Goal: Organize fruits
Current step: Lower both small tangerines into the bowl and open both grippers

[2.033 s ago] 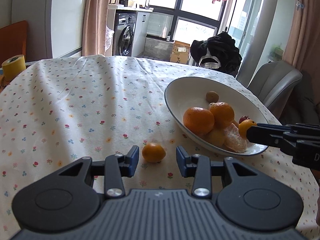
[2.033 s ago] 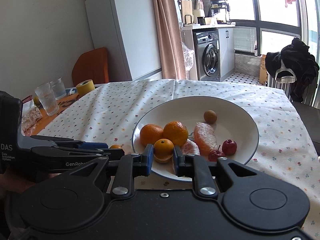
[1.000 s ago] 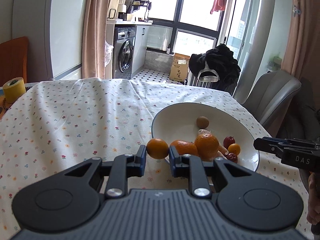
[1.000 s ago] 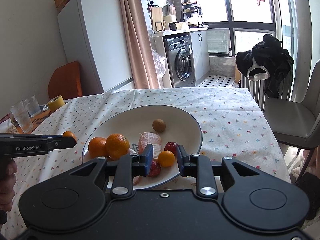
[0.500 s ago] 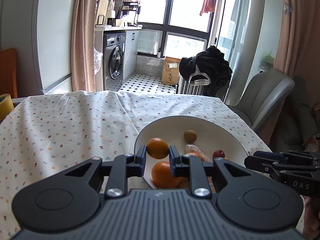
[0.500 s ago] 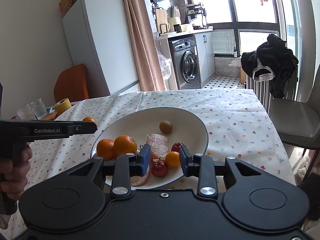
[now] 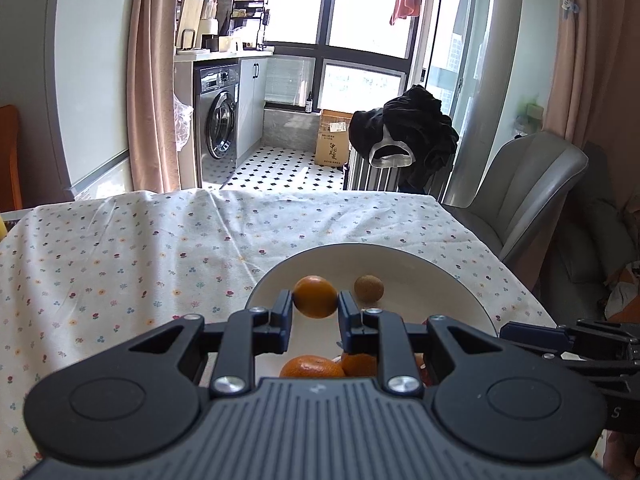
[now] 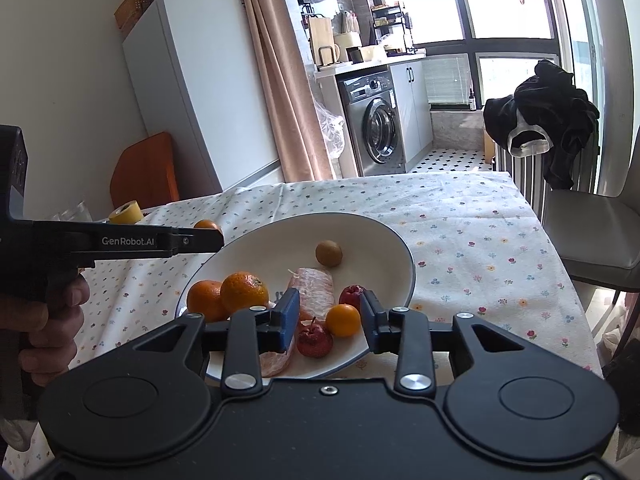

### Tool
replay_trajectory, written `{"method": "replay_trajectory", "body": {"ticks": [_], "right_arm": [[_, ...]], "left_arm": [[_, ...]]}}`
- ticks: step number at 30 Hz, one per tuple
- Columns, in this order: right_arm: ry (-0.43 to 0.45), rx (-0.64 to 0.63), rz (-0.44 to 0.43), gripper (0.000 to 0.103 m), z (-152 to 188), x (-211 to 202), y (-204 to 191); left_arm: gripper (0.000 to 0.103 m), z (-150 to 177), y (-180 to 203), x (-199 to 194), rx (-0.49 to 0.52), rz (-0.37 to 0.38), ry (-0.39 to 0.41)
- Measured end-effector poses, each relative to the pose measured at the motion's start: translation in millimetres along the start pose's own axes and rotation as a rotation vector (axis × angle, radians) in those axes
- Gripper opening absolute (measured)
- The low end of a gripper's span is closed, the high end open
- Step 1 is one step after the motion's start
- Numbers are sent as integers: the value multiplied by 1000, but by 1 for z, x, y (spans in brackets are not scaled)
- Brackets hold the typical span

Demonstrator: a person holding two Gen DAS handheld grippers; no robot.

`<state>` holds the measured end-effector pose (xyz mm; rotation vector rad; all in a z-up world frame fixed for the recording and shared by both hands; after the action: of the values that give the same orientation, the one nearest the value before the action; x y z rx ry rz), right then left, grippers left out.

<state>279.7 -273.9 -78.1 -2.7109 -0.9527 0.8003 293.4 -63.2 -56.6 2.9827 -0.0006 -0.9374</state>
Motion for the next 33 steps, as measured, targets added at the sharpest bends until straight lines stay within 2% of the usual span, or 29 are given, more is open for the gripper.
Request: {"method": "replay_trajectory", "body": {"ticks": [9,13,23,26,30,32,33], "right_arm": [[0,5,11,35,-2,3,1],[-4,-1,7,35,-1,4,-3],[2,-14,-9,36,-2,2,-13],[7,-21,-16,41,-2,0,-17],[6,-25,-25,41,-1,-2,-23],[2,-28,-26,41,0,-2,-26],[1,-30,-26,41,0,-3,-28]], "left_arm": [[22,0,1,9,-11,28,-3],[26,1,2,6,-7,42,-3],[27,10,-9,-6,-25,21,-28],[31,13,-11,-11,-32,8,-31],[37,16,-15,-23,-31,-5,-21],[43,17,-17,-28,-40,-6,-19],[48,17,-19,-30,-44,-6,-19]]}}
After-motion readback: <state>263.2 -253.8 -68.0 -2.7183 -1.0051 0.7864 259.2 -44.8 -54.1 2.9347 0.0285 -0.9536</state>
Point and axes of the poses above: each gripper's, at about its wrist camera, not at the fingertips, and x roughly the way its jaws point, y to its right, z to its underside, the point moved 6 cm from there along x, roughly the way its jaws point, and after that the axes turned 9 degrees about -z, right-handed, at the moved point
